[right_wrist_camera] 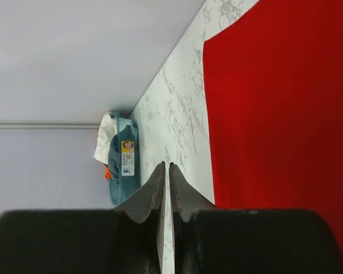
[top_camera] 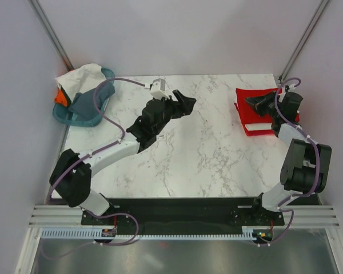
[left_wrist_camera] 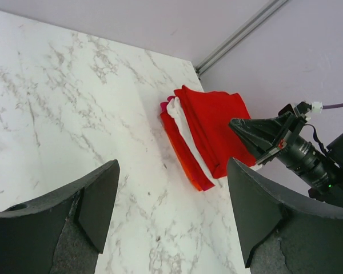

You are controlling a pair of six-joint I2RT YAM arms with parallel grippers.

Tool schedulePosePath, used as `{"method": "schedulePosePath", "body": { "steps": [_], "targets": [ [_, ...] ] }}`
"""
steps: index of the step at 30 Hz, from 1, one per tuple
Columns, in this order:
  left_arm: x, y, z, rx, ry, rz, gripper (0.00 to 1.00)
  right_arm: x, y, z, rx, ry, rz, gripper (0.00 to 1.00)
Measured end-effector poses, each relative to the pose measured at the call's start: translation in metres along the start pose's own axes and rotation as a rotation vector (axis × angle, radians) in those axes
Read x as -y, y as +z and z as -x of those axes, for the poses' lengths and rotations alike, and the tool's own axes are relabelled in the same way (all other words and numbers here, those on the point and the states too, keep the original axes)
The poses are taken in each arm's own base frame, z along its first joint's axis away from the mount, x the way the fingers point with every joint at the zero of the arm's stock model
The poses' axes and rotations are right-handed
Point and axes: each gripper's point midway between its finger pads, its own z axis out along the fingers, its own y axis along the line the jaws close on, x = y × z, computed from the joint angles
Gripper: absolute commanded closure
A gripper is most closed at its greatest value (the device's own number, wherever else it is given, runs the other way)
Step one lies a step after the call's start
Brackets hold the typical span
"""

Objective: Fold and stack the t-shirts
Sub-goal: Neatly place the folded tshirt to the corner

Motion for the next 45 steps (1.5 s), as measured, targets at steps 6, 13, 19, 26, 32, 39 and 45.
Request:
{"method": "schedulePosePath", "body": {
  "steps": [6, 13, 19, 26, 32, 39, 45],
  "targets": [
    [-0.011, -0.038, 0.000, -0.010, 0.008, 0.010, 0.17, 0.017, -0.004, -0.013, 0.011, 0.019, 0.010, 0.89],
    [-0.027, -0.053, -0.015, -0.047, 0.018, 0.036, 0.18, 0.066, 0.004, -0.029, 0.006, 0.069, -0.028, 0.90],
    [-0.047, -0.060, -0.039, -0.112, 0.033, 0.076, 0.19, 0.073, 0.007, -0.029, -0.003, 0.086, -0.029, 0.88],
    [-0.048, -0.066, -0.041, -0.127, 0.036, 0.080, 0.19, 0.020, -0.012, 0.017, 0.097, -0.002, 0.042, 0.86],
    [-0.047, -0.071, -0.038, -0.123, 0.035, 0.076, 0.19, 0.034, -0.020, 0.044, 0.164, 0.013, 0.049, 0.87],
    [-0.050, -0.079, -0.038, -0.127, 0.042, 0.080, 0.18, 0.110, -0.011, 0.020, 0.116, 0.171, -0.051, 0.86],
    [-0.054, -0.086, -0.041, -0.135, 0.050, 0.086, 0.18, 0.099, -0.018, 0.037, 0.137, 0.189, -0.006, 0.85]
  ]
}}
